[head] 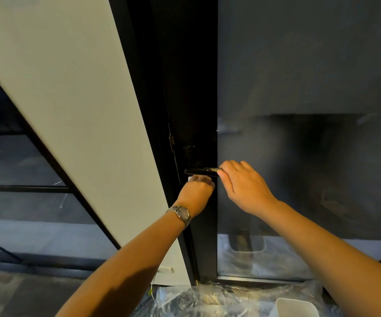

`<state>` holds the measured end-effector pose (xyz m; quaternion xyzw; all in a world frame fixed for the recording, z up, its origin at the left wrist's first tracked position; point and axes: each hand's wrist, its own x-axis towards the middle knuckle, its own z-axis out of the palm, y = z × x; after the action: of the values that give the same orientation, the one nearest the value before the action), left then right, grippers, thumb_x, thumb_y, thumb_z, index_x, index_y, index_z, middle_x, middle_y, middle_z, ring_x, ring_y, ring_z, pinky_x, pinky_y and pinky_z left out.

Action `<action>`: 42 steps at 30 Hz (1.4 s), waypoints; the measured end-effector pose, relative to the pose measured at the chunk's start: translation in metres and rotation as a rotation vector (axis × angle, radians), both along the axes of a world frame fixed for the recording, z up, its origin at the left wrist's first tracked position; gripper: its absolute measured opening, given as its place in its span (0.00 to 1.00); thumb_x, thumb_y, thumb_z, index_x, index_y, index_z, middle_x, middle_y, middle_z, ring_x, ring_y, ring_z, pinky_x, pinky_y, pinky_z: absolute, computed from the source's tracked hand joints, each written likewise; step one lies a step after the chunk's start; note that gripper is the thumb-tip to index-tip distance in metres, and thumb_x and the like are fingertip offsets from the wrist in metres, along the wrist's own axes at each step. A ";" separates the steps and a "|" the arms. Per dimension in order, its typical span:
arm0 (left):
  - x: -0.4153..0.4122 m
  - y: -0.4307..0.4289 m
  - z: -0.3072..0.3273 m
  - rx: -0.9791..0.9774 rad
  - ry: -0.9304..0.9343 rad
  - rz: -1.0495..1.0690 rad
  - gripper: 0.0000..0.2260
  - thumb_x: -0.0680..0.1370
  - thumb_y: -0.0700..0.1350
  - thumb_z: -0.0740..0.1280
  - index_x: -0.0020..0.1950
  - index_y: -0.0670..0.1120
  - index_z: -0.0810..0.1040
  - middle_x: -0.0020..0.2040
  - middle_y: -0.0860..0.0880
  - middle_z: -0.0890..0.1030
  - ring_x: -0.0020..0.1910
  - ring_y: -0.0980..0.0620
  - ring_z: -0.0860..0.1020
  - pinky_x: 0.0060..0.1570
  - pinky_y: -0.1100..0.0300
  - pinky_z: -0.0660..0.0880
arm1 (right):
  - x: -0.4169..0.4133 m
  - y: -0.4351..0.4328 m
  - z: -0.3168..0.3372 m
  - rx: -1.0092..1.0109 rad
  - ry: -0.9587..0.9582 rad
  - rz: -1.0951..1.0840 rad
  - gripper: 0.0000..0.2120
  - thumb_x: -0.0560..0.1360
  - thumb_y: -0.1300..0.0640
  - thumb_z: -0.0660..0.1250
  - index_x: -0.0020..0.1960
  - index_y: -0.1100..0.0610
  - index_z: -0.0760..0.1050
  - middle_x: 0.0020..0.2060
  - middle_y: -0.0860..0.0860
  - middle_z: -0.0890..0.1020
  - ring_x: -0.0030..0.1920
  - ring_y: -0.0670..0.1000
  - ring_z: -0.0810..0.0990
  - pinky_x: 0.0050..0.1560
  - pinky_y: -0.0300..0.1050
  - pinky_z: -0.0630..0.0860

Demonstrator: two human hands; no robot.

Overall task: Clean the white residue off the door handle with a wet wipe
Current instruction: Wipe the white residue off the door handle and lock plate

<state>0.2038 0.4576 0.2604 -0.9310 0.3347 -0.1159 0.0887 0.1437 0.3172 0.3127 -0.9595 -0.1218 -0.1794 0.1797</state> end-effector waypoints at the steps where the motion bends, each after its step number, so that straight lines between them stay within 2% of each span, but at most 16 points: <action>1: 0.000 0.001 -0.001 -0.060 0.007 0.016 0.16 0.77 0.38 0.61 0.64 0.43 0.71 0.63 0.44 0.75 0.65 0.44 0.70 0.69 0.53 0.63 | 0.000 0.000 0.001 0.007 0.005 0.004 0.14 0.81 0.50 0.50 0.56 0.55 0.71 0.48 0.50 0.76 0.44 0.46 0.66 0.41 0.39 0.64; 6: -0.011 0.000 -0.004 -0.807 0.097 0.266 0.13 0.76 0.34 0.61 0.59 0.40 0.76 0.62 0.42 0.75 0.65 0.44 0.70 0.62 0.59 0.70 | 0.000 -0.002 -0.001 0.011 0.006 0.013 0.14 0.81 0.50 0.49 0.56 0.56 0.71 0.49 0.50 0.77 0.44 0.47 0.66 0.41 0.39 0.65; 8: -0.016 -0.005 -0.007 -0.995 0.132 0.358 0.13 0.75 0.34 0.63 0.59 0.40 0.75 0.61 0.42 0.74 0.60 0.45 0.73 0.56 0.64 0.70 | 0.001 -0.002 -0.002 0.003 -0.001 0.009 0.14 0.81 0.50 0.49 0.56 0.56 0.70 0.49 0.50 0.77 0.44 0.46 0.65 0.41 0.38 0.64; 11: -0.017 -0.003 -0.010 -1.350 0.270 0.484 0.16 0.72 0.36 0.69 0.59 0.42 0.72 0.55 0.46 0.77 0.53 0.49 0.77 0.51 0.62 0.75 | -0.001 -0.001 -0.001 0.009 -0.002 0.011 0.15 0.81 0.50 0.50 0.56 0.56 0.71 0.49 0.50 0.76 0.44 0.46 0.65 0.41 0.38 0.63; 13: -0.017 0.002 -0.016 -1.518 0.445 0.617 0.21 0.71 0.37 0.71 0.61 0.44 0.70 0.55 0.48 0.77 0.53 0.51 0.77 0.53 0.60 0.76 | -0.001 -0.001 0.000 0.007 0.000 0.010 0.15 0.81 0.50 0.49 0.56 0.56 0.71 0.49 0.50 0.76 0.44 0.46 0.65 0.41 0.38 0.63; 15: -0.016 0.005 -0.022 -1.651 0.582 0.704 0.22 0.71 0.36 0.71 0.63 0.45 0.70 0.57 0.45 0.78 0.56 0.46 0.78 0.54 0.55 0.77 | -0.001 -0.001 0.000 -0.001 0.005 0.009 0.15 0.81 0.50 0.49 0.57 0.55 0.70 0.50 0.50 0.76 0.45 0.45 0.65 0.41 0.37 0.64; 18: -0.016 0.002 -0.025 -1.858 0.678 0.733 0.19 0.75 0.32 0.64 0.64 0.44 0.69 0.60 0.42 0.76 0.56 0.44 0.77 0.52 0.56 0.77 | 0.000 -0.002 -0.001 -0.009 0.009 0.008 0.15 0.81 0.50 0.49 0.57 0.55 0.70 0.50 0.49 0.76 0.45 0.45 0.66 0.42 0.37 0.64; 21: -0.019 -0.001 -0.021 -2.114 0.795 0.759 0.18 0.76 0.31 0.60 0.65 0.42 0.67 0.60 0.40 0.73 0.59 0.41 0.75 0.61 0.51 0.73 | 0.000 -0.002 -0.001 -0.008 -0.004 0.006 0.15 0.81 0.50 0.49 0.57 0.55 0.71 0.49 0.50 0.77 0.45 0.45 0.65 0.41 0.37 0.63; 23: -0.022 -0.002 -0.017 -2.265 0.869 0.796 0.19 0.76 0.30 0.59 0.67 0.41 0.66 0.58 0.40 0.72 0.59 0.41 0.74 0.61 0.54 0.71 | 0.000 -0.001 -0.001 -0.004 -0.012 0.007 0.15 0.81 0.50 0.50 0.56 0.56 0.71 0.49 0.50 0.77 0.44 0.45 0.65 0.41 0.37 0.63; 26: -0.022 -0.008 -0.017 -2.362 0.871 0.844 0.20 0.75 0.28 0.61 0.66 0.39 0.68 0.60 0.39 0.73 0.60 0.41 0.74 0.58 0.56 0.72 | -0.001 0.000 0.001 -0.010 -0.004 0.000 0.15 0.81 0.51 0.50 0.57 0.56 0.71 0.50 0.50 0.77 0.44 0.45 0.65 0.41 0.37 0.62; 28: -0.021 -0.015 -0.019 -2.386 0.809 0.878 0.19 0.74 0.29 0.63 0.64 0.39 0.69 0.62 0.37 0.74 0.56 0.43 0.76 0.56 0.57 0.73 | -0.002 0.000 0.001 -0.016 0.003 -0.008 0.15 0.81 0.50 0.49 0.57 0.55 0.70 0.50 0.50 0.77 0.45 0.45 0.64 0.41 0.36 0.62; 34: -0.021 -0.044 -0.016 -2.513 0.739 1.007 0.14 0.77 0.36 0.64 0.62 0.40 0.73 0.54 0.40 0.79 0.48 0.49 0.78 0.53 0.58 0.74 | 0.000 0.000 0.000 -0.013 0.009 -0.010 0.15 0.81 0.50 0.49 0.58 0.55 0.70 0.51 0.50 0.77 0.45 0.45 0.65 0.42 0.37 0.63; 39: -0.021 -0.053 -0.018 -2.470 0.724 0.982 0.09 0.77 0.39 0.65 0.56 0.40 0.77 0.43 0.47 0.79 0.49 0.48 0.78 0.53 0.58 0.74 | 0.000 0.000 -0.001 -0.014 0.005 -0.011 0.15 0.81 0.50 0.49 0.58 0.55 0.70 0.51 0.50 0.77 0.45 0.45 0.65 0.41 0.36 0.63; 42: -0.019 -0.051 -0.022 -2.445 0.709 0.977 0.09 0.77 0.39 0.64 0.56 0.39 0.77 0.46 0.46 0.79 0.49 0.48 0.78 0.54 0.57 0.75 | 0.000 0.000 -0.001 0.000 0.009 -0.003 0.15 0.81 0.50 0.49 0.58 0.55 0.70 0.51 0.50 0.77 0.46 0.45 0.65 0.42 0.36 0.63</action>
<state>0.1845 0.4069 0.2381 -0.4162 -0.3367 -0.0495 -0.8432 0.1437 0.3174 0.3116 -0.9605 -0.1195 -0.1755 0.1799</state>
